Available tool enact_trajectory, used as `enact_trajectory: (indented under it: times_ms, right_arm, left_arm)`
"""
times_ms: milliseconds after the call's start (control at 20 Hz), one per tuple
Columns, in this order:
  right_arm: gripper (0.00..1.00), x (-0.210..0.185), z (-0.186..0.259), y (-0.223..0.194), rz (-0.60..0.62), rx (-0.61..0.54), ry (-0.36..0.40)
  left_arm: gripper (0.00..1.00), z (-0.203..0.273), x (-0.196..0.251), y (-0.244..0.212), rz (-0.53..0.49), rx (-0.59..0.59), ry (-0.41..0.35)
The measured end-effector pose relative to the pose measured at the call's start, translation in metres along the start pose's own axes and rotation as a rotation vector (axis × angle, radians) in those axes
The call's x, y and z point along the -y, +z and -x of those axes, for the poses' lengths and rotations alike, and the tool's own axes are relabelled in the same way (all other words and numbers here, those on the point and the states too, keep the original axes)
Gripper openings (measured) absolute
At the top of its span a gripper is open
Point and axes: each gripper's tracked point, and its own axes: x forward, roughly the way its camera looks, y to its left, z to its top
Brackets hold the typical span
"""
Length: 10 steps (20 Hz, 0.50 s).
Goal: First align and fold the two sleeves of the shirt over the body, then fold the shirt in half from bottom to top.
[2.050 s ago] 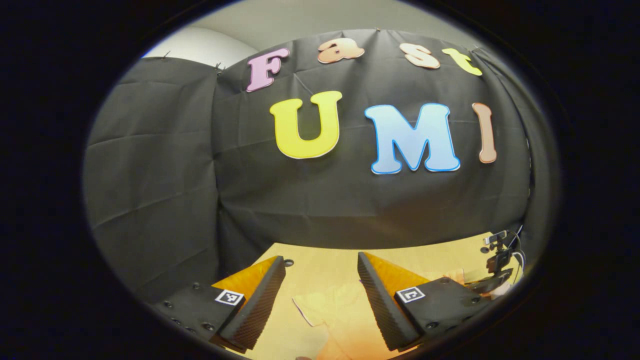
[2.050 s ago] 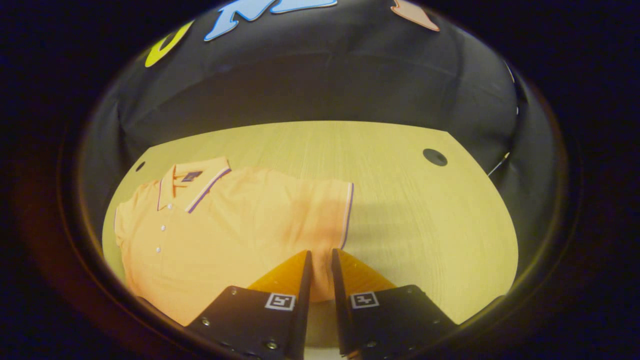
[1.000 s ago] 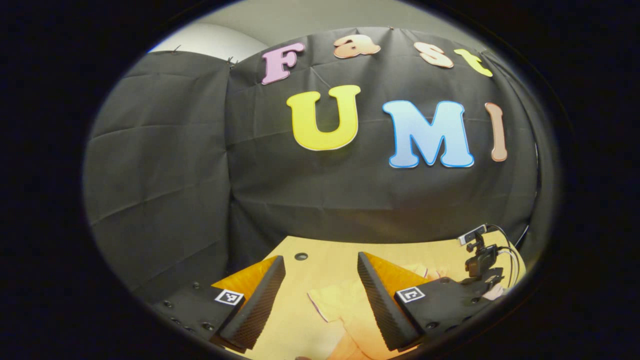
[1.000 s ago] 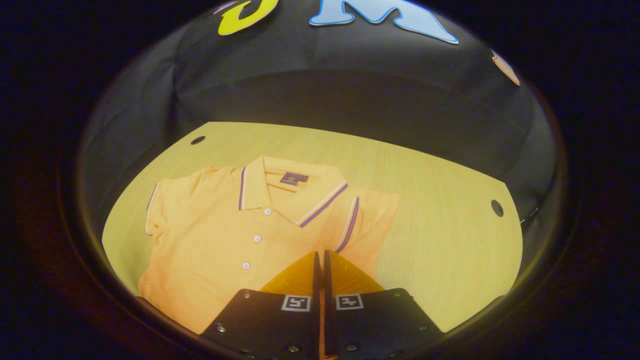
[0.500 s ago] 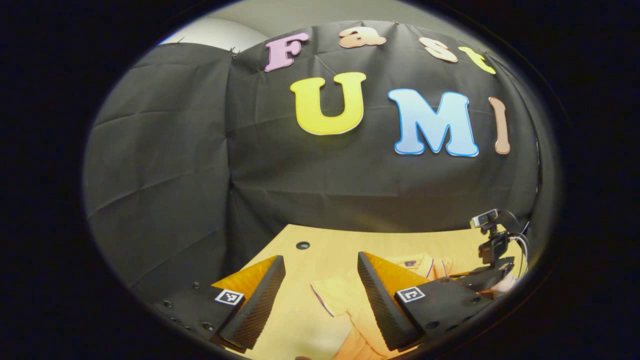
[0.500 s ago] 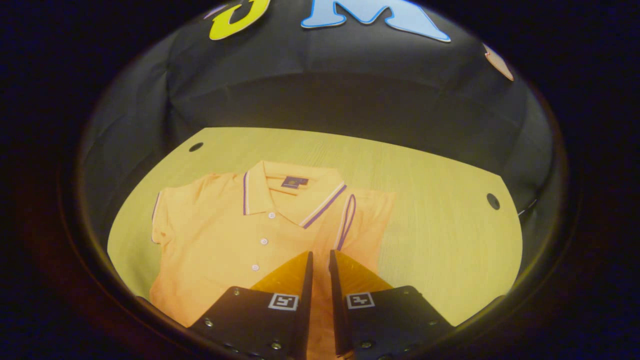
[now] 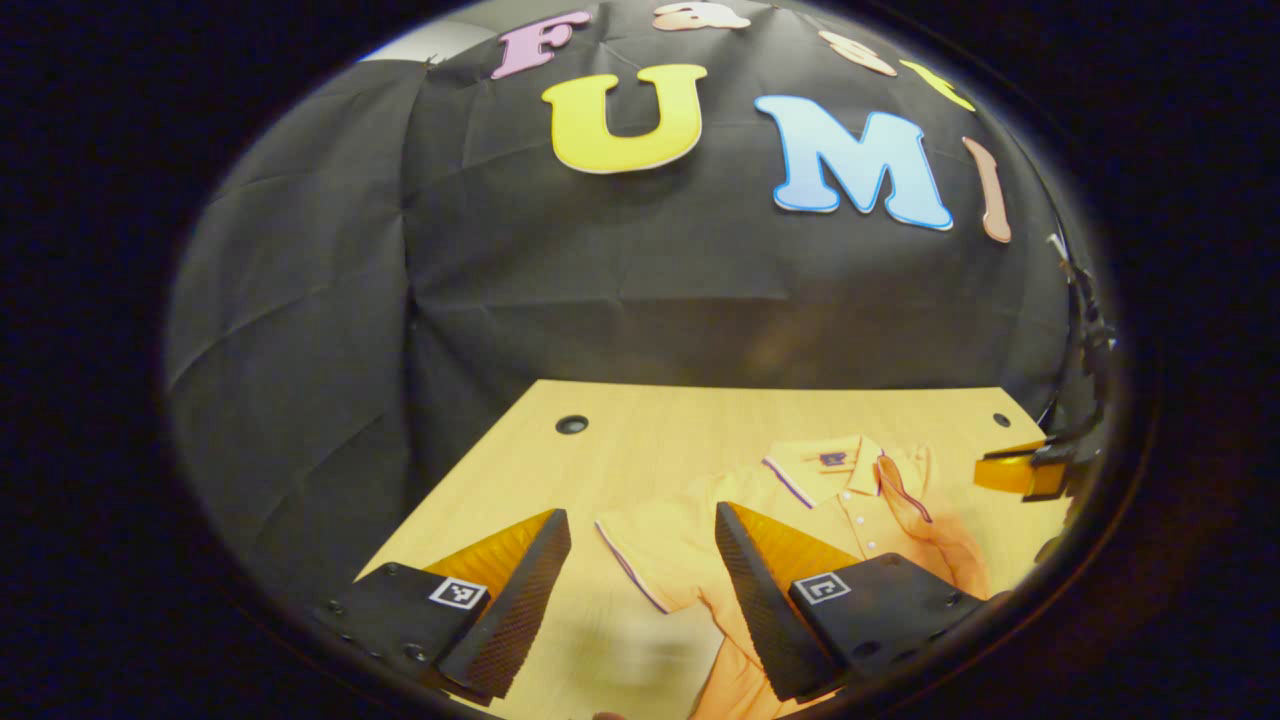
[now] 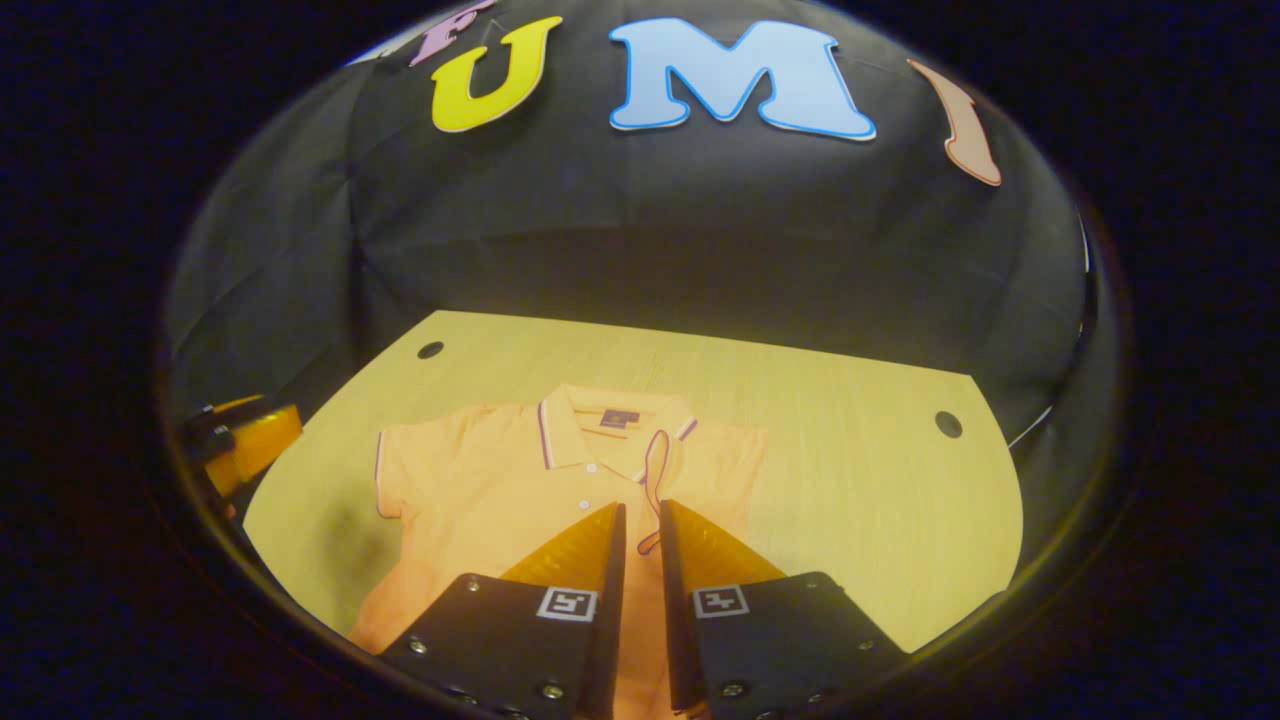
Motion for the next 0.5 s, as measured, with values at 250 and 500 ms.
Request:
enact_trajectory:
  times_ms: [250,500]
  right_arm:
    - [0.2,-0.002,0.044,0.008,-0.027,0.04,-0.033]
    - [0.2,0.016,0.08,0.0,-0.069,0.042,-0.1]
  left_arm:
    - [0.96,-0.054,-0.004,-0.058,0.041,-0.124,0.001]
    - [0.97,-0.087,-0.005,-0.104,0.052,-0.229,0.024]
